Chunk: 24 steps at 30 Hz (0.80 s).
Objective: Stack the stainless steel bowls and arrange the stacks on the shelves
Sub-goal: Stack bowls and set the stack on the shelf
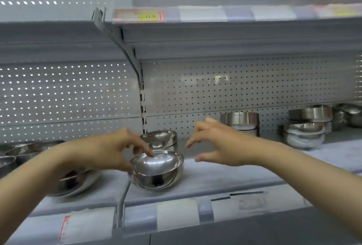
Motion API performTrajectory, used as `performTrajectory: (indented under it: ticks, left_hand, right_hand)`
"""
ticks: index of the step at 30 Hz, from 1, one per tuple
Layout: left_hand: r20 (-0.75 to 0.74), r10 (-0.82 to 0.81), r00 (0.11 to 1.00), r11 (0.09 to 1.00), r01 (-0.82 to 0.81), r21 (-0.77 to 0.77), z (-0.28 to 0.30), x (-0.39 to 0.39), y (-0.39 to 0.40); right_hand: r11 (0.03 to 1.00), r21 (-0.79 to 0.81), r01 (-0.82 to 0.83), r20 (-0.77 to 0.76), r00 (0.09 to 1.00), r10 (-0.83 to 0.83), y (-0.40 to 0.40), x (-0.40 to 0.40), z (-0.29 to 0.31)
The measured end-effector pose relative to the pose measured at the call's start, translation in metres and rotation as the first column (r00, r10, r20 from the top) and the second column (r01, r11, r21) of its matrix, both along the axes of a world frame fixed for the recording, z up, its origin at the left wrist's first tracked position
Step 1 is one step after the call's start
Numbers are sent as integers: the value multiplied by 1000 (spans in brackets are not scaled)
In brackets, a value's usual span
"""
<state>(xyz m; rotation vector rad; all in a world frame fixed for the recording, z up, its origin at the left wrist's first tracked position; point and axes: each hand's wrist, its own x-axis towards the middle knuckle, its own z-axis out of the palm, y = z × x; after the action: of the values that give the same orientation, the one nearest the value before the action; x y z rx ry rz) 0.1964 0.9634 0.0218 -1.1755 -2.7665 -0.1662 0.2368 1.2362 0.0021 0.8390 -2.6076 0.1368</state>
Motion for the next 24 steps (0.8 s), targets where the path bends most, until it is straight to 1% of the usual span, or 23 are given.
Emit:
performTrajectory:
  ticks: [2,3,5,7,10,12,14,15,17,21,24]
  left_hand:
    - [-8,-58,998,984,59,168,14,-1,21]
    - [-30,-72,997,972,77,221,20,-2,37]
    - [-61,-71,996,962,84,259,29,-6,77]
    - [-116,-64,991,960,93,262,35,-16,123]
    - [-242,-2,970,966,64,250,38,-39,190]
    - [-343,77,936,990,-32,135,38,-59,231]
    - [-420,95,903,991,-125,-45,38,-78,265]
    - [-420,92,903,982,-153,-113,38,-87,279]
    - [-385,88,919,966,-174,-193,39,-103,296]
    - [-292,79,953,956,-156,-250,35,-126,308]
    - [-241,138,961,948,-199,-250,36,-135,306]
  right_hand:
    - [992,-79,101,-27,994,-103,37,4,18]
    - [981,-107,160,-50,985,-166,57,5,28]
    - [945,-148,293,-90,947,-308,96,3,44]
    - [901,-171,398,-91,904,-417,131,-4,53]
    - [865,-115,489,-80,863,-499,166,-26,55]
    - [850,-45,525,-50,849,-527,180,-46,54]
    - [851,38,524,0,851,-525,190,-69,51]
    - [863,65,501,27,863,-504,195,-80,50]
    - [892,95,441,93,889,-449,203,-99,47]
    - [930,153,334,225,905,-362,215,-124,53]
    - [954,157,256,260,921,-291,220,-134,58]
